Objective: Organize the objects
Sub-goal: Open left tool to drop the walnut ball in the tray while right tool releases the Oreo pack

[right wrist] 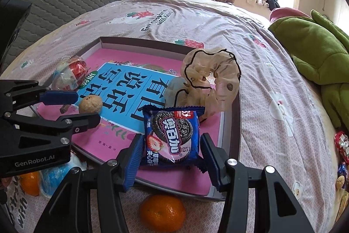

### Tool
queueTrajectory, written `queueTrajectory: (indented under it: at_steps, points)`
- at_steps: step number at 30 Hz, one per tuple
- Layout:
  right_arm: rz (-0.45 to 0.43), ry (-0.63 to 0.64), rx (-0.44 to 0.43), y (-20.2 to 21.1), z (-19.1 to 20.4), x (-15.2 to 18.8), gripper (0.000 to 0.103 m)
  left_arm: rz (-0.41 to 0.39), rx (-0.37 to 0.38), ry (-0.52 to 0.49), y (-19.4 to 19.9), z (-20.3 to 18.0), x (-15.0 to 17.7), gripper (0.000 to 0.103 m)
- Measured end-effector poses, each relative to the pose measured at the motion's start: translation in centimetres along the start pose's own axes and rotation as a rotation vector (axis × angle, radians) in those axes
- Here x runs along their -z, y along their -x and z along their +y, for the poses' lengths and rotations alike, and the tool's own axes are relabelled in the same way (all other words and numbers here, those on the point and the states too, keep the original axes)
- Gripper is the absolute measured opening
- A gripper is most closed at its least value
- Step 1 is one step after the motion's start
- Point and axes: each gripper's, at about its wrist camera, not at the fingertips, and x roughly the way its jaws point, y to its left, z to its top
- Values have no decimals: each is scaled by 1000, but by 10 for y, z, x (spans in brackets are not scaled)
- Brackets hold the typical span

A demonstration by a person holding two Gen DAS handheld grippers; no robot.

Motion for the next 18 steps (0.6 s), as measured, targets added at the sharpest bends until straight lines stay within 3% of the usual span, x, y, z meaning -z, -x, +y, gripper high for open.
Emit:
queueTrajectory:
  at_steps: [18]
  points:
    - [-37, -32, -29, 28, 5, 0, 53, -76, -2, 65, 47, 5, 22, 62]
